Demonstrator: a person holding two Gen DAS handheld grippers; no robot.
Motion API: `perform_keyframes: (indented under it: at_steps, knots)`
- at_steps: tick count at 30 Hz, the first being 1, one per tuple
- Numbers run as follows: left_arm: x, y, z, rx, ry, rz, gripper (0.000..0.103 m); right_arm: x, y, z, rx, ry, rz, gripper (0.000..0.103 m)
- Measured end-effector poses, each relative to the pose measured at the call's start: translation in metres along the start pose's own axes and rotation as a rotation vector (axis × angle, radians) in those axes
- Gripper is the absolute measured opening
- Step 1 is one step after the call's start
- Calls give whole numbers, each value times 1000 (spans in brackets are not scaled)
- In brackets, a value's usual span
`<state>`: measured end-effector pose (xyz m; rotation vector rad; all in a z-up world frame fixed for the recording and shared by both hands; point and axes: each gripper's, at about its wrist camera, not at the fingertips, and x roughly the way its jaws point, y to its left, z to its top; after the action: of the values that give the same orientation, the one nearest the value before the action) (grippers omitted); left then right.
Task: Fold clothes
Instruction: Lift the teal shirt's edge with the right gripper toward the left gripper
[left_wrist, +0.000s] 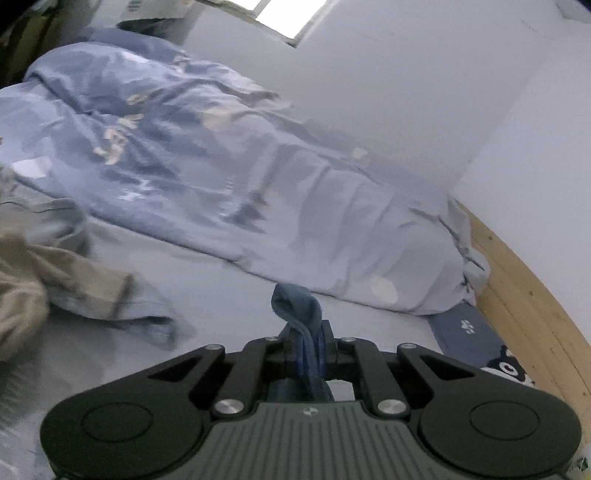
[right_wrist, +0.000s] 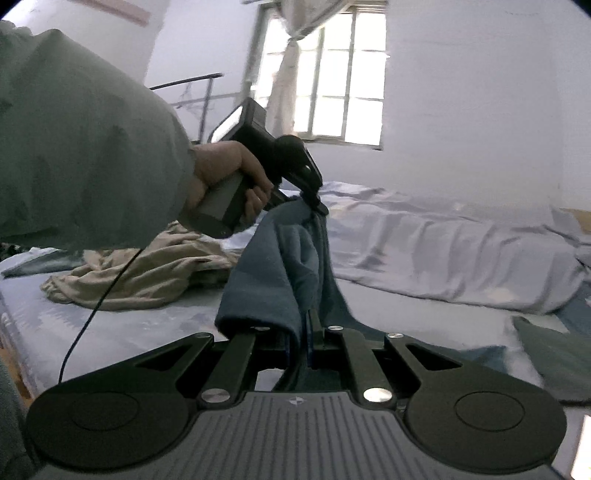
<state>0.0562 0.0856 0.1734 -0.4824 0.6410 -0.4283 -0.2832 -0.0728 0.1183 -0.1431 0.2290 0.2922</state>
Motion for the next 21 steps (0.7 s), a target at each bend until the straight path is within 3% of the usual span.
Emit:
perform_keyframes:
  at_steps: [14, 21]
  knots:
    - [91, -138, -58, 116, 110, -38, 5, -43, -100, -48, 192, 84, -203, 2]
    - [145, -184, -97, 166, 172, 0, 5, -46, -151, -82, 299, 161, -276, 1]
